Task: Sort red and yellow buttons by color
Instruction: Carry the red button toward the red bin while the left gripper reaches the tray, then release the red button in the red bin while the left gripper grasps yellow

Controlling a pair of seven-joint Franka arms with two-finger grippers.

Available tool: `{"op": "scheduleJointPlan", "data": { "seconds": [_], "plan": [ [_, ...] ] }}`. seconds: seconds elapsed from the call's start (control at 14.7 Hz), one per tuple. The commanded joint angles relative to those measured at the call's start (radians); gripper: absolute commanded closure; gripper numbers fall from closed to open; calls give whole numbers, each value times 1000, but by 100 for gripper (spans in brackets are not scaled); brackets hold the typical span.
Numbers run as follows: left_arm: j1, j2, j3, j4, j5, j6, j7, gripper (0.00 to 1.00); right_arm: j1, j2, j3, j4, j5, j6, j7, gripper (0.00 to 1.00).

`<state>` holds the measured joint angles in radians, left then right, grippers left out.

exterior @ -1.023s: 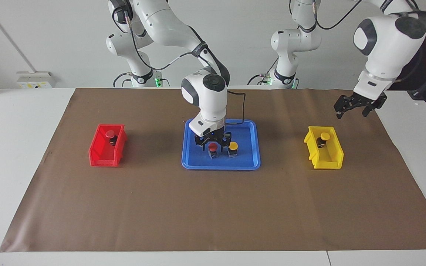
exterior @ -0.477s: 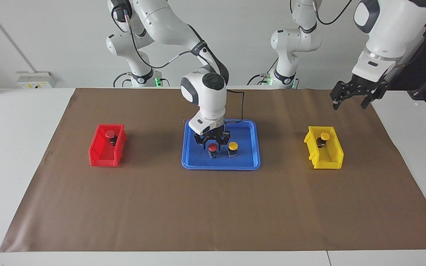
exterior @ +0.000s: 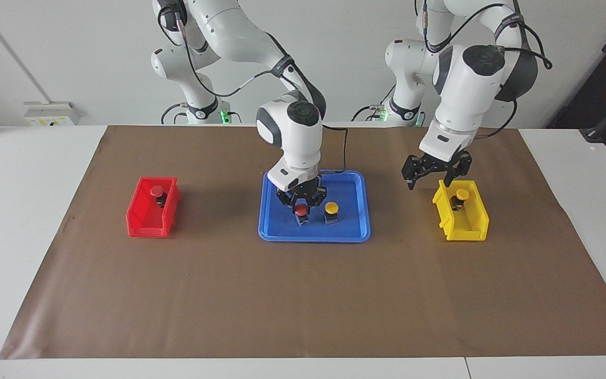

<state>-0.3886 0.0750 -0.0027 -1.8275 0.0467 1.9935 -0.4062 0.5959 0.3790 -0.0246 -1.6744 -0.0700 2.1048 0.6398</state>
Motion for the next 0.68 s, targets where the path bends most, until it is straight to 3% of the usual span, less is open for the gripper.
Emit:
{"op": "scheduleJointPlan", "data": {
  "seconds": [0.0, 0.14, 0.27, 0.48, 0.61],
  "plan": [
    [-104, 96, 17, 34, 27, 70, -153, 0, -173, -145, 12, 10, 10, -148, -263, 86],
    [-168, 152, 18, 72, 35, 74, -242, 0, -315, -213, 11, -7, 51, -256, -485, 86],
    [-202, 184, 17, 79, 42, 96, -285, 0, -442, -242, 11, -63, 56, -250, -651, 86],
    [-274, 222, 17, 66, 42, 108, -348, 0, -569, -293, 11, -213, 56, -111, -840, 86],
    [-302, 264, 18, 71, 44, 126, -381, 0, -596, -318, 9, -301, 56, -7, -897, 86]
  ]
}}
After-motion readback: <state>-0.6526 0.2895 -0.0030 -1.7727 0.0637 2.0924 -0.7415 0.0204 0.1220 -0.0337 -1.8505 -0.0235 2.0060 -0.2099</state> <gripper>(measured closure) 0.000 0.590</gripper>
